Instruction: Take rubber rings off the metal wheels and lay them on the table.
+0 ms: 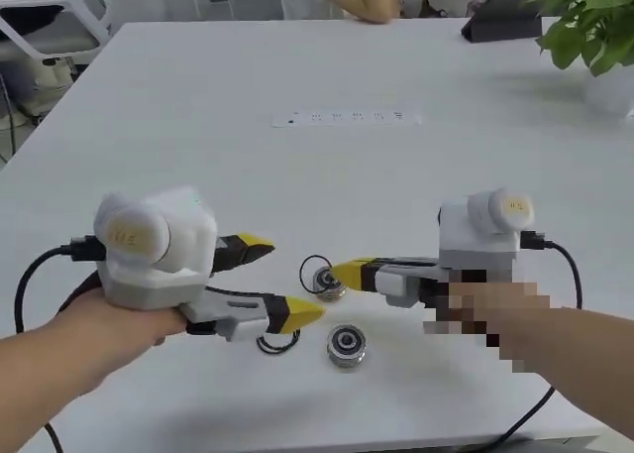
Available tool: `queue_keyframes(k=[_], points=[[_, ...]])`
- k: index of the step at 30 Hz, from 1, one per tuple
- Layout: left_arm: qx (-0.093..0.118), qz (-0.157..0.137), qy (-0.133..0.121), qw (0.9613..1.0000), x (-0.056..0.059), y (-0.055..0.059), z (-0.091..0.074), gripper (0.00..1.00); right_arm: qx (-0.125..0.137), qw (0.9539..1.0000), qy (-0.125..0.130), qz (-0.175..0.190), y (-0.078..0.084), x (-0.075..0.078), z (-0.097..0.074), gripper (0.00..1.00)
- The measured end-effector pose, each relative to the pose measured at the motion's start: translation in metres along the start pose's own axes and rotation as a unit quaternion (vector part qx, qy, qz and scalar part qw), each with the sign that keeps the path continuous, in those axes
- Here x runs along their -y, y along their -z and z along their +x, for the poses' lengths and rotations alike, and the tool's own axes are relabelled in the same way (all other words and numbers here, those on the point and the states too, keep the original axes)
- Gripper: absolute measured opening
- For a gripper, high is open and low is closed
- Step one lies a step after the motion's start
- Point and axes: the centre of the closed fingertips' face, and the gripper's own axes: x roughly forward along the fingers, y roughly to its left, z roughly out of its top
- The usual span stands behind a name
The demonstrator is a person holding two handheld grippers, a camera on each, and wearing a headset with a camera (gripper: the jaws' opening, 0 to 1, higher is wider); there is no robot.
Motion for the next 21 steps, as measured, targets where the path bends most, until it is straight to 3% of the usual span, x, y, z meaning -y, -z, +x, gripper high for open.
queue_keyframes(k=[12, 21], points=[[0.009, 0.003, -0.015, 0.9998, 0.000, 0.005, -0.028, 0.64, -0.009, 0.9998, -0.015, -0.005, 0.001, -0.022, 0.004, 0.00], [0.012, 0.002, -0.022, 0.9997, 0.000, 0.008, -0.042, 0.69, -0.028, 0.9992, -0.026, -0.011, 0.009, -0.027, 0.010, 0.00]])
